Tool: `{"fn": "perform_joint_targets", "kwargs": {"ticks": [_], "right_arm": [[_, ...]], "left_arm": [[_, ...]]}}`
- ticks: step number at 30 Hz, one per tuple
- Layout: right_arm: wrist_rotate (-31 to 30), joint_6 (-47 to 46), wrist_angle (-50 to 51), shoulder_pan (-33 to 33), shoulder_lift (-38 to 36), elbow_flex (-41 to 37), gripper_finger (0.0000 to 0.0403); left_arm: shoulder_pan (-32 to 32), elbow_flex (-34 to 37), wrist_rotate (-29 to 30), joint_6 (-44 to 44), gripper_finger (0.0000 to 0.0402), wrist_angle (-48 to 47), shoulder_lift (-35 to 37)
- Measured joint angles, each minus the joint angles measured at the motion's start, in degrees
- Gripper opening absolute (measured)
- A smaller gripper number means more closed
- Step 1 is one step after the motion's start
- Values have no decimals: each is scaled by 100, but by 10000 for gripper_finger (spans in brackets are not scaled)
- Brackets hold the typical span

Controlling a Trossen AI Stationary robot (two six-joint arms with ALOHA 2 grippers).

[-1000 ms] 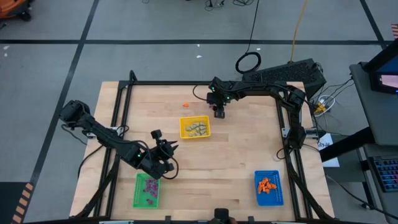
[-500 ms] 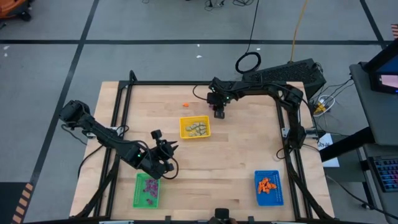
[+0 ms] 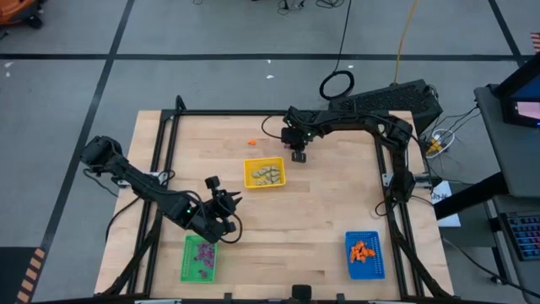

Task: Sort Halloween decoration
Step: Put the purple skeleton toy in the green basket

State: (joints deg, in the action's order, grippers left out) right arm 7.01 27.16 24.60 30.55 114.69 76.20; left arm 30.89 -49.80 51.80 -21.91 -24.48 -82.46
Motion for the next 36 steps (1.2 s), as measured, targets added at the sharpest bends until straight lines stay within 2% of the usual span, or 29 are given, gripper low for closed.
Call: {"fn": "perform_joint_targets", "kwargs": {"ticks": [8, 13, 18, 22, 24, 29, 32, 36], "right_arm": [[-19, -510, 800, -182, -778, -4, 10], [32, -1077, 1491, -435, -1649, 1, 8], [60, -1549, 2100, -1122, -2553, 2, 8], [18, -2156, 2317, -1909, -3269, -95, 8], [-181, -2489, 2226, -2408, -3626, -258, 8], [-1136, -3203, 1454, -3724, -4434, -1037, 8], [-1732, -3498, 626, -4452, -4739, -1686, 8], [-2332, -3525, -829, -5178, -4867, -2549, 8]], "left_arm": [[0, 0, -7, -7, 77, 19, 0], [0, 0, -6, 22, 77, 192, 0], [0, -43, -9, 20, 77, 422, 0], [0, -178, -69, 18, 77, 781, 0], [0, -184, -75, 28, 77, 1134, 0], [0, -184, -188, 438, 77, 2162, 0], [4, -186, -434, 684, 87, 2713, 0], [4, -192, -558, 736, 121, 3044, -79]]}}
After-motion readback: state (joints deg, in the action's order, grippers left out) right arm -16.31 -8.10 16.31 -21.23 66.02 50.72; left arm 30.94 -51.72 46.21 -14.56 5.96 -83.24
